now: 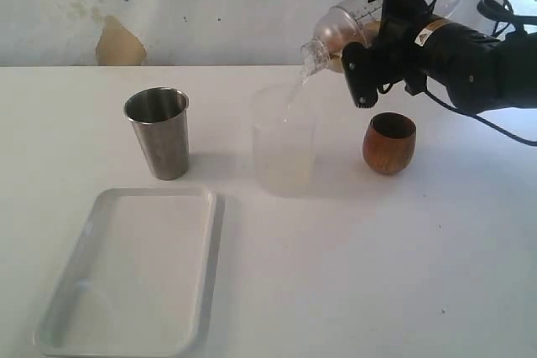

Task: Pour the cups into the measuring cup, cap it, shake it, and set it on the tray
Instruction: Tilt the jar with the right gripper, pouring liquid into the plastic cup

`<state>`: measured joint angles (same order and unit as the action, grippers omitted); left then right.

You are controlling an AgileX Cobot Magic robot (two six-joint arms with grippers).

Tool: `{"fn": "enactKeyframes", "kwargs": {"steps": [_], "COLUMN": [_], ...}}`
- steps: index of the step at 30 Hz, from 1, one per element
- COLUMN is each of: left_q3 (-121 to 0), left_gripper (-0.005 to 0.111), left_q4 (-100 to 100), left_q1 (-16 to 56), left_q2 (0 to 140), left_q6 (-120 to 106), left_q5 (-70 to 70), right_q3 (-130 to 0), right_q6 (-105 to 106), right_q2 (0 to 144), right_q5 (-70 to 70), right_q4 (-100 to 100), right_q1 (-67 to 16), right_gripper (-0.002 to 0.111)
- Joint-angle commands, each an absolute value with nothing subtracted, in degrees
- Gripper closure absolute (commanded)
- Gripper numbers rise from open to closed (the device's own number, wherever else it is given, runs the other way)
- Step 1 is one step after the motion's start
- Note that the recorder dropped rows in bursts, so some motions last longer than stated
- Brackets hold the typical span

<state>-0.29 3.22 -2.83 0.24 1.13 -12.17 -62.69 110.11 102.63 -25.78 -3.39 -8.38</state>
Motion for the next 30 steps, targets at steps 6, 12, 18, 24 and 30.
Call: {"fn": "enactKeyframes", "kwargs": {"steps": [6,12,18,24,30], "left_q3": [0.0,0.0,0.0,0.0,0.0], "left_gripper": [0.106,0.106,0.106,0.106,0.106], "left_q4": [3.5,3.5,3.5,3.5,3.5], "left_q1": [-2.7,-2.7,-2.7,-2.7,-2.7], "left_q2": [0.0,0.0,0.0,0.0,0.0], "left_q6": [1.2,1.2,1.2,1.2,1.2], "left_q5": [-11.6,-11.6,-11.6,-11.6,-11.6], "right_q3": [-63.4,-63.4,-63.4,-63.4,-63.4], "right_q6": [113.6,115.7,117.0,117.0,116.8], "right_q2": [101.9,101.9,101.9,101.9,101.9], "right_q5": [-32.2,-32.2,-32.2,-32.4,-32.6], "right_q4": [-5.7,-5.8,-5.8,-5.8,-5.8], "right_q1": [-8.0,-8.0,-8.0,-8.0,-8.0], "right_gripper": [0.108,0.108,0.108,0.108,0.108]}}
